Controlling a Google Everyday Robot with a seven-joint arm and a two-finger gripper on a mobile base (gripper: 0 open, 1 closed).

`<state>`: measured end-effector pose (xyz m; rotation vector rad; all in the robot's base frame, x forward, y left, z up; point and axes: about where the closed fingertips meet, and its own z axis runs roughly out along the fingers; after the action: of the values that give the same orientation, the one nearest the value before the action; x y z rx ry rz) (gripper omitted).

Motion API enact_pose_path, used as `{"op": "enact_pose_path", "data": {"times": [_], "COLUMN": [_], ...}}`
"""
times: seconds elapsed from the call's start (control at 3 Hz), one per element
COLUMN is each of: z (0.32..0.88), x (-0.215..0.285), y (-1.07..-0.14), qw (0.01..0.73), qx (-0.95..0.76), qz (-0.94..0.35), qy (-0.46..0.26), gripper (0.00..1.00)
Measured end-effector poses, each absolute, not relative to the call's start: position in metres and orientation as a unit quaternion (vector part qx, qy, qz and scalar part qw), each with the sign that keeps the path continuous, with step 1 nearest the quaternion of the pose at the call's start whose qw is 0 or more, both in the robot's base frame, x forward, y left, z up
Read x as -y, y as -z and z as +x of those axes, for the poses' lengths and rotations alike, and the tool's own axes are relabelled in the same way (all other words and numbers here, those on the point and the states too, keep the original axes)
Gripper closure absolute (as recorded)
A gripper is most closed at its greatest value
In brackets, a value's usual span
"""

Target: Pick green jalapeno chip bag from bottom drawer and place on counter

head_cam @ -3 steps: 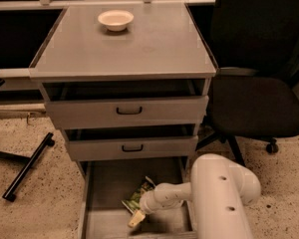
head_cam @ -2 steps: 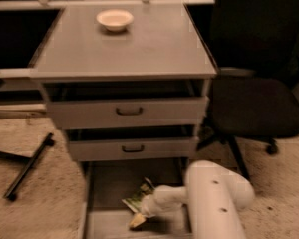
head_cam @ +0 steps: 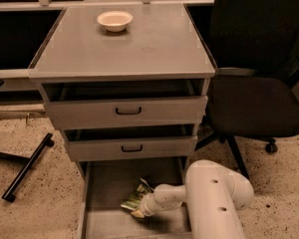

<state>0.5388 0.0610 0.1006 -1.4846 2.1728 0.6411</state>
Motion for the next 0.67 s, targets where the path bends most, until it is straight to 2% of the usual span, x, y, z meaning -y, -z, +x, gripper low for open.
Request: {"op": "enact_pose_path", "data": {"times": [0.33, 0.67], "z": [0.5391, 0.5391], "x": [-0.0610, -0.0610], "y": [-0.1084, -0.1130], "qw": [0.215, 0.215], "qx": [-0.783, -0.783], "qz": [-0.535, -0.535], "qy": [-0.231, -0.231], "gripper": [0.88, 1.00]}}
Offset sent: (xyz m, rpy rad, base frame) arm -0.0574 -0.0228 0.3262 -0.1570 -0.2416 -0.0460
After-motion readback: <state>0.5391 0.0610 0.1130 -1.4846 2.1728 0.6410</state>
